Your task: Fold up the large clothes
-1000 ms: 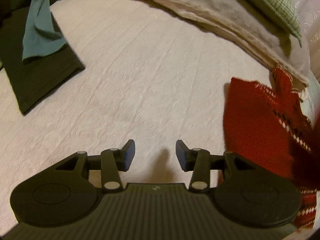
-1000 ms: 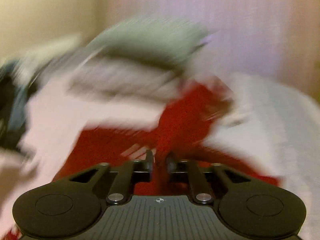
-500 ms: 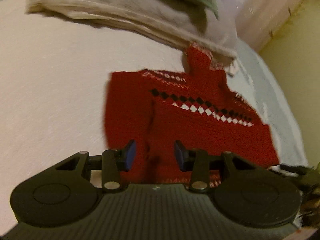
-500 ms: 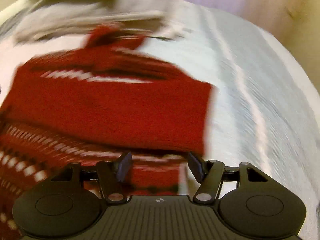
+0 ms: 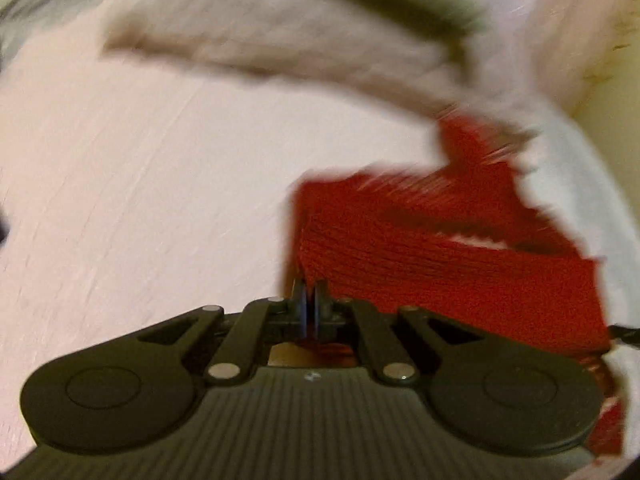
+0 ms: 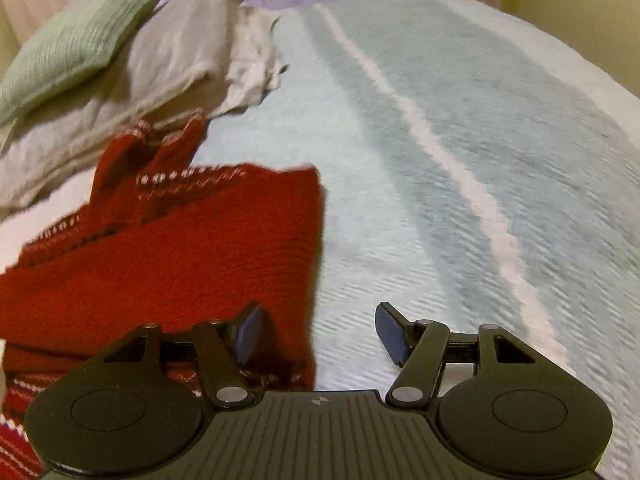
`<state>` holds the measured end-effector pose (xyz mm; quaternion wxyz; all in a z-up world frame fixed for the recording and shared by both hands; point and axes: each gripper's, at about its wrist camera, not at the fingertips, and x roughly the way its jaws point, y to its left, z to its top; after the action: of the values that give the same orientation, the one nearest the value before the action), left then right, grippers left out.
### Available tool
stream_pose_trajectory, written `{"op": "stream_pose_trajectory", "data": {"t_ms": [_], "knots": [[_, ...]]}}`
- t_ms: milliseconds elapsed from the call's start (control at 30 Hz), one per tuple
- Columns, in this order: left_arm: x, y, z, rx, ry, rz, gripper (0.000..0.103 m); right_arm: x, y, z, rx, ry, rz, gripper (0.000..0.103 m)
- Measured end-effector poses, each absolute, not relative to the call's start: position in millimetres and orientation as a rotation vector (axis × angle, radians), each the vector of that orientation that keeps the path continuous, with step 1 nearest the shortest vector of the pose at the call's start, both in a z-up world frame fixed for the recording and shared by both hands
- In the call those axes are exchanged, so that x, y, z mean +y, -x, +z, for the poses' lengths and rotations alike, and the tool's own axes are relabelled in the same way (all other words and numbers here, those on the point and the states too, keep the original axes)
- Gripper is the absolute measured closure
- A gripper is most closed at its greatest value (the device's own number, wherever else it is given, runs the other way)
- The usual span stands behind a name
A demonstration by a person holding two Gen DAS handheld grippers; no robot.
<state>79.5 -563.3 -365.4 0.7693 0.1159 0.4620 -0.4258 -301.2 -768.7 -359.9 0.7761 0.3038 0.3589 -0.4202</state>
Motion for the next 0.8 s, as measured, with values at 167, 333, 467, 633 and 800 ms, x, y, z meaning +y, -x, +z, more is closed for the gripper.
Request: {"op": "stream_pose_trajectory", "data": {"t_ms": [167,333,467,633,800], "knots": [[-574,-67,-350,0.97,-0.304,-0.973,0.09,-765,280,-351,0.818,-0.551,-0.916,0.044],[-578,-49,-317,0.879,-0.223,-1.089,0.081,-751,256,-328,0.752,-0.432,-0.767,0.044],[-623,-60,-371,1.046,-0.427,-1.051,0.082,-783,244,-373,0.878,-0.562,-0.703,0.044],[-642,-85,-329,0.968,-0.391,-1.092,0.078,-840,265,-344,0.803,-0.683,-0.723,0.044],[-748,-101,-333,0.936,-0.441,-1.25,0.046,-922,198,-335,0.682,-0.767,-0.59,0.044]]}}
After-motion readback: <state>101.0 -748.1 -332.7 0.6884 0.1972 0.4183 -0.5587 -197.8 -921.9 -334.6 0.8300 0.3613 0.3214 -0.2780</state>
